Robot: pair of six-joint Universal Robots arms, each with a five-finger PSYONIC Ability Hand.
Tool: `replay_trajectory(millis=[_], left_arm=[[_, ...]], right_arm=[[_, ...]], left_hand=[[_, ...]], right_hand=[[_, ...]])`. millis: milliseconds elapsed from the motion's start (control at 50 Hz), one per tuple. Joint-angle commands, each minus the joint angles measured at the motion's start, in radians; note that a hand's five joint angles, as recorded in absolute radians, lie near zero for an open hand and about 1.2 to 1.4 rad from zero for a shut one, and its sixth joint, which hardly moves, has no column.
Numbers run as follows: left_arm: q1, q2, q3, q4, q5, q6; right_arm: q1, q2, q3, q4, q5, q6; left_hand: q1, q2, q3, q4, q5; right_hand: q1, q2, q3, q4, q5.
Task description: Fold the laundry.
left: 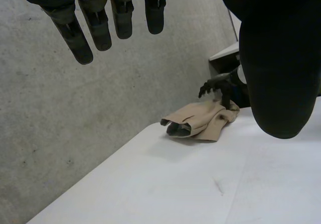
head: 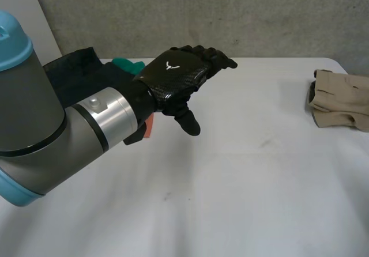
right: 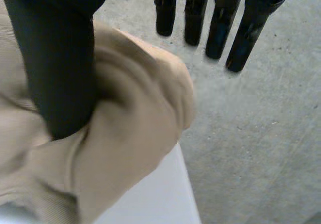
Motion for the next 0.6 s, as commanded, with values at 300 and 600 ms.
replay_trajectory(millis=[300, 600], left_arm=[[-0.01, -0.005, -0.005, -0.001, -0.003, -0.002], [-0.005, 0.004, -0.023, -0.001, -0.007, -0.007]], right_arm=[[-0.02, -0.004, 0.001, -0.143, 0.109, -0.191], [-0.036, -0.323, 0.505, -0.169, 0.123, -0.483]], left_hand=[[-0.012, -0.022, -0.03, -0.024, -0.04], [-0.012, -0.022, -0.03, -0.024, -0.04]], right_hand=[[-0.061, -0.154, -0.149, -0.187, -0.142], [-0.061, -0.154, -0.149, -0.187, -0.142]])
